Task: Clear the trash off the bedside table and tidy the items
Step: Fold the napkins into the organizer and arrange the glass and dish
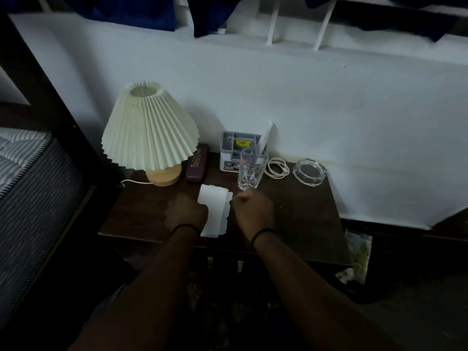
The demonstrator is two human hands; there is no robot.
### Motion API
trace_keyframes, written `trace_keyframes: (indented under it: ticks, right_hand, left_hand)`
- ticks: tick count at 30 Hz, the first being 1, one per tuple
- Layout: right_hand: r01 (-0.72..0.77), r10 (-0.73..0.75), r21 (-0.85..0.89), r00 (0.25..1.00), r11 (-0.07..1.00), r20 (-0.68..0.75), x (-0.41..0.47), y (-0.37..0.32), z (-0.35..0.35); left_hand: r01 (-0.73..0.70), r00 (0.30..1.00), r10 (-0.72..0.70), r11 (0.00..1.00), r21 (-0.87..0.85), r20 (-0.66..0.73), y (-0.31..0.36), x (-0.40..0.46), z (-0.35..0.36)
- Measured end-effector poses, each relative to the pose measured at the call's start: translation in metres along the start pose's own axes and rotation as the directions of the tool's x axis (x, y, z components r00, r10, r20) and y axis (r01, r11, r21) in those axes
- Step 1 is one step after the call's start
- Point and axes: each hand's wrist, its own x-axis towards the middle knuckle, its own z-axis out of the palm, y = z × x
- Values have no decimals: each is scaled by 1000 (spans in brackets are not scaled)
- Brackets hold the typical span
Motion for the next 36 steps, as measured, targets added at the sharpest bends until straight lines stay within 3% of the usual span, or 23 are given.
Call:
trace_keyframes:
  ticks: [3,7,9,12,15,18,20,22,28,32,36]
  right_hand:
    - [-223,200,105,960,969,196,0,12,17]
    - [-416,334,291,896,861,293,10,20,23]
    - [-462,368,364,880,809,299,13,24,25]
    - [-460,362,349,879,816,312,14,29,26]
    - [-339,289,239,931,910,222,18,31,23]
    - [-101,103,151,995,983,-4,20,25,13]
    - [141,-109,145,972,979,-210,20,16,2]
    - [313,-258,144,916,939,-308,23,7,-10]
    - [376,-367,168,926,911,-87,29,-5,-44]
    - [323,-342,129,924,937,171,32,-9,-68]
    - [362,-332,-53,897,931,291,41,-11,-84]
  left_hand:
    - [-15,993,27,995,-102,114,0,6,2]
    - [-16,987,40,988,-155,158,1,15,8]
    - [26,985,11,978,-208,174,2,19,11]
    - [46,978,7,967,-249,209,5,23,15]
    - [-30,976,68,982,-185,205,8,23,14]
    - [-54,970,124,950,-307,210,8,22,11]
    - [-59,956,170,911,-409,239,7,16,8]
    - [-100,923,258,876,-471,285,7,11,3]
    - [-317,783,556,743,-589,279,13,-6,-11]
    - [-339,737,623,676,-654,262,19,-13,-16]
    - [-321,693,649,667,-673,314,19,-15,-18]
